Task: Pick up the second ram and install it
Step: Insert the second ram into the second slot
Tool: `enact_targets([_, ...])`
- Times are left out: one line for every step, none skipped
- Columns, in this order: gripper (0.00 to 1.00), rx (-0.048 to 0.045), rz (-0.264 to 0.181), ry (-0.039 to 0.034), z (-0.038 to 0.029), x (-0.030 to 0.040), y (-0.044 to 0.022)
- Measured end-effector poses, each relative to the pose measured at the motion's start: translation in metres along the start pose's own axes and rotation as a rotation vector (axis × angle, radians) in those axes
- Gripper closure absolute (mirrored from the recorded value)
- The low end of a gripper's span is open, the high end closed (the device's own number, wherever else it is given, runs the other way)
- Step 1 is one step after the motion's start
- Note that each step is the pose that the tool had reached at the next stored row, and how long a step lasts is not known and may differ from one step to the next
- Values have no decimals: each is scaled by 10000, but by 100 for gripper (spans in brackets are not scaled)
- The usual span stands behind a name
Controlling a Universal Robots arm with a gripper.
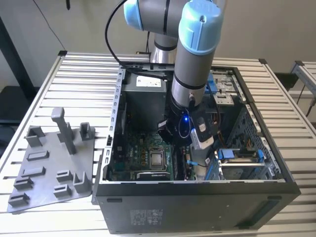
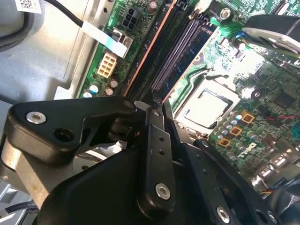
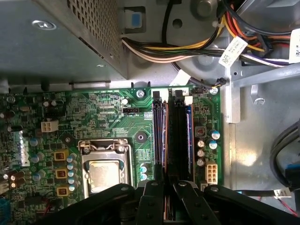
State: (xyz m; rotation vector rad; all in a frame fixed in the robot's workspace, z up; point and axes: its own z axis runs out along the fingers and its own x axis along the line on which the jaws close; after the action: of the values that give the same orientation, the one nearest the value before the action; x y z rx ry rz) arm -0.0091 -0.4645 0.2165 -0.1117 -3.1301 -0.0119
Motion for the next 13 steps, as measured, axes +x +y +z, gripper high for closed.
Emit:
enact_targets([85, 0, -23, -6, 0, 0, 0])
enact_targets([85, -1, -52, -10, 0, -1, 0])
enact_targets([85, -1, -80, -15, 0, -1, 0])
enact_targets([85, 0, -106, -18, -1, -1, 0])
enact_targets([85, 0, -132, -21, -1, -1, 0])
enact_targets([85, 0, -161, -23, -1, -2, 0])
enact_targets([85, 0, -170, -24, -1, -2, 0])
enact_targets([85, 4, -172, -25, -5, -2, 0])
enact_targets([85, 10, -173, -22, -11, -2, 0])
enact_targets([85, 14, -173, -19, -18, -2, 0])
enact_targets([85, 12, -172, -19, -20, -2, 1])
enact_targets([85, 11, -172, -19, -20, -2, 1])
enact_targets([85, 12, -174, -18, -23, -2, 1])
